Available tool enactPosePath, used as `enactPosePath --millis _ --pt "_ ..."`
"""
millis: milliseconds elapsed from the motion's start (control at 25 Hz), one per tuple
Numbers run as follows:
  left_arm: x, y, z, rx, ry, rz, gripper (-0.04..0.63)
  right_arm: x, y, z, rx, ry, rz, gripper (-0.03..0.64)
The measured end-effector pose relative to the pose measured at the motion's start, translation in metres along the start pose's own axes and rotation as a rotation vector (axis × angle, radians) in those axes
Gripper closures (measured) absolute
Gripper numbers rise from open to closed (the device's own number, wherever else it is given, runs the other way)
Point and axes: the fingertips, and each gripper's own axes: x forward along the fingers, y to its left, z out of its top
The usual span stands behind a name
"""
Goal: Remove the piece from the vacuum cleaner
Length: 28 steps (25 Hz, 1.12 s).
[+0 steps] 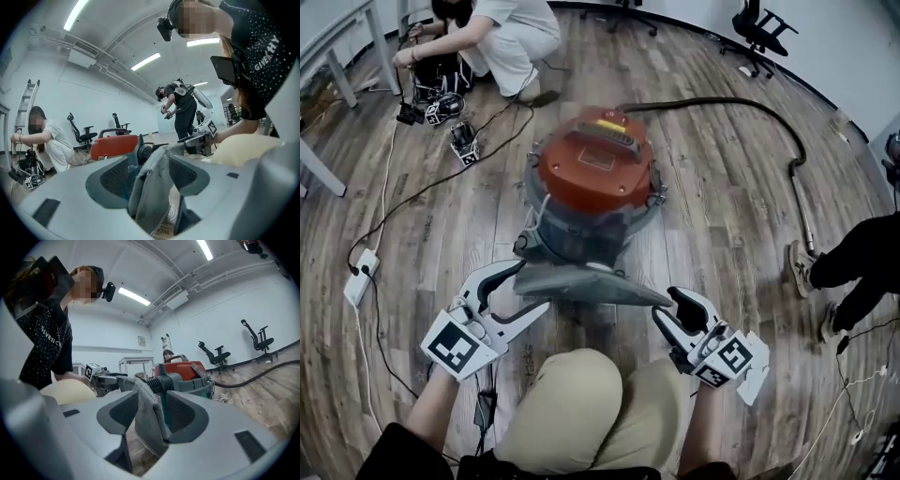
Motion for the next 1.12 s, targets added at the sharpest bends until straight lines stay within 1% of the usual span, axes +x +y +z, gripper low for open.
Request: enactPosePath --millis 40,120,160,200,240,280,320,400,480,560,640,680,720,760,800,880,920,960,1000,1120 --pt "0.002 0.000 -0.002 0.002 0.000 0.000 0.331 0.003 -0.002 -0.004 -0.017 0.019 -0.005 0.437" --pt "0.007 -0.002 -0.005 0.036 0.005 -0.003 0.333 0.009 -0.003 -0.007 -0.037 0.029 -0.003 0.440" --pt "0.009 -0.004 -0.006 0.061 0.008 -0.004 0.365 0.010 -0.002 -0.006 -0.039 0.022 0.000 0.462" --pt "0.010 -0.006 -0.005 0.077 0.011 -0.002 0.494 0.010 0.000 -0.005 -0.041 0.010 0.004 0.528" --pt "0.010 -0.008 -0.005 0.079 0.012 -0.003 0.544 0.010 0.003 -0.005 -0.045 -0.001 0.012 0.549" --pt "0.009 -0.010 -0.005 0.068 0.012 -0.009 0.559 0.008 0.006 -0.005 -0.044 -0.010 0.025 0.568" --pt "0.007 -0.013 -0.003 0.052 0.007 -0.018 0.566 0.005 0.010 -0.005 -0.035 -0.021 0.042 0.571" --pt "0.000 -0.019 0.001 0.010 -0.014 -0.046 0.571 -0.005 0.017 -0.004 0.002 -0.052 0.080 0.574" --pt "-0.008 -0.026 0.001 -0.017 -0.007 -0.085 0.571 -0.013 0.024 -0.004 0.026 -0.070 0.104 0.574" --pt "-0.008 -0.031 -0.008 -0.020 0.023 -0.102 0.569 -0.014 0.022 -0.009 0.015 -0.055 0.081 0.574" --pt "-0.005 -0.030 -0.016 -0.043 0.026 -0.091 0.568 -0.012 0.014 -0.013 0.025 -0.066 0.023 0.569" --pt "-0.004 -0.027 -0.017 -0.060 0.012 -0.076 0.558 -0.012 0.007 -0.011 0.049 -0.093 -0.012 0.536" --pt "-0.004 -0.022 -0.015 -0.079 -0.011 -0.052 0.532 -0.014 0.000 -0.006 0.077 -0.130 -0.050 0.502" --pt "-0.005 -0.015 -0.012 -0.102 -0.042 -0.018 0.514 -0.017 -0.008 -0.001 0.100 -0.169 -0.089 0.491" --pt "-0.008 -0.007 -0.007 -0.128 -0.081 0.022 0.511 -0.020 -0.014 0.004 0.112 -0.199 -0.124 0.491" --pt "-0.017 0.010 0.006 -0.180 -0.173 0.095 0.511 -0.022 -0.020 0.009 0.103 -0.217 -0.167 0.491" --pt "-0.020 0.016 0.012 -0.191 -0.206 0.111 0.511 -0.021 -0.019 0.010 0.092 -0.212 -0.171 0.491" --pt "-0.021 0.019 0.017 -0.182 -0.220 0.113 0.511 -0.020 -0.017 0.011 0.083 -0.207 -0.167 0.491" --pt "-0.020 0.019 0.019 -0.157 -0.217 0.106 0.511 -0.019 -0.014 0.012 0.077 -0.204 -0.154 0.492" --pt "-0.007 0.012 0.016 -0.054 -0.162 0.085 0.516 -0.010 -0.002 0.014 0.069 -0.198 -0.096 0.495"
